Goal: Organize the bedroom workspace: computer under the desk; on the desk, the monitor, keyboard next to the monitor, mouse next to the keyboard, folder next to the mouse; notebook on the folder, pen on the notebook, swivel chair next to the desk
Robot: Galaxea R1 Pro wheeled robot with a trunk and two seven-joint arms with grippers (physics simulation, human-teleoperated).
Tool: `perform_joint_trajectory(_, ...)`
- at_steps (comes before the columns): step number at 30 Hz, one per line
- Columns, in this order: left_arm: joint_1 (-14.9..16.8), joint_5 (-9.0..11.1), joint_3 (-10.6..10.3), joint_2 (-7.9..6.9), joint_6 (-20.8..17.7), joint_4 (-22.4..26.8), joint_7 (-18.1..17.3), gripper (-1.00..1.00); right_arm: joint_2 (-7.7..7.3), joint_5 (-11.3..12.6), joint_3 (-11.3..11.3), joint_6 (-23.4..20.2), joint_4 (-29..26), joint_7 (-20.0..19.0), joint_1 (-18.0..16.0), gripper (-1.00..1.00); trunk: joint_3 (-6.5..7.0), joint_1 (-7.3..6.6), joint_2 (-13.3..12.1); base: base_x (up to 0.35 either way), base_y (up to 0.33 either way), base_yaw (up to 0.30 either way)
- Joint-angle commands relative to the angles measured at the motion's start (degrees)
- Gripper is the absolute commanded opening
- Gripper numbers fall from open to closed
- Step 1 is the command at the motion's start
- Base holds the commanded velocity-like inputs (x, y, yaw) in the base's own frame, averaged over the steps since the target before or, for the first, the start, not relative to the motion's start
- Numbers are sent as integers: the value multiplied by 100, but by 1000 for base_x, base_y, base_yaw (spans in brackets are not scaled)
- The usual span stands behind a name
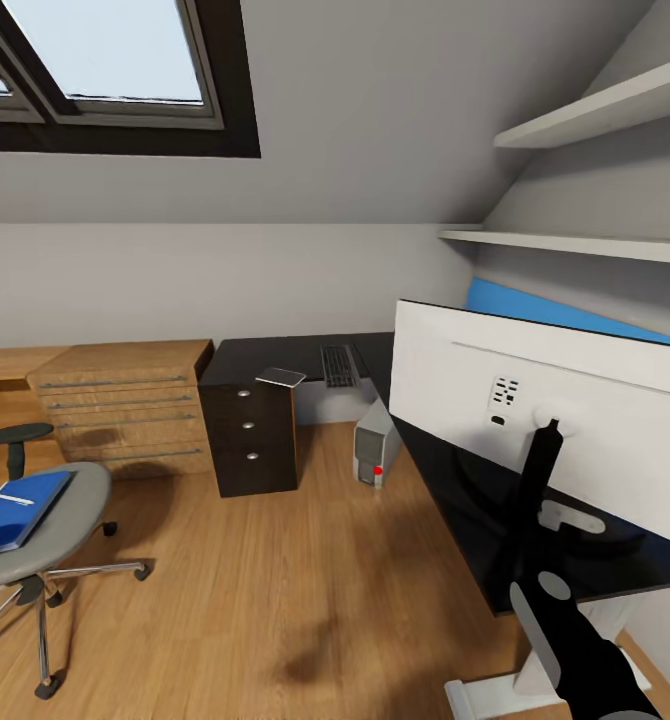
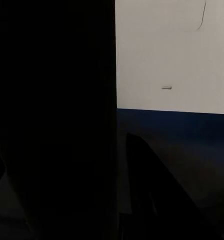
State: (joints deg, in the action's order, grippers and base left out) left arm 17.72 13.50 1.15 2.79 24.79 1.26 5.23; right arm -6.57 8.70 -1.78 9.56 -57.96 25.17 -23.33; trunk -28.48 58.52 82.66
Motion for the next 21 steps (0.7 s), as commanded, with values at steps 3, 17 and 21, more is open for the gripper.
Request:
perform_joint_trajectory(3,3,-5,8,2,17,-3,15,100,-9,35,12,48,-8,-2,-5,-100,-5,-1,3,0,0,0)
perform_joint_trajectory(17,3,-5,8,2,17,-3,13,100,-20,29,11,46,-6,-18,-5,-100,-5,-1,3,-75,-118,0)
perform_joint_trajectory(21,3,-5,8,2,17,-3,13,100,-20,27,18,46,-7,-20,-5,-100,-5,-1,3,-49,-79,0)
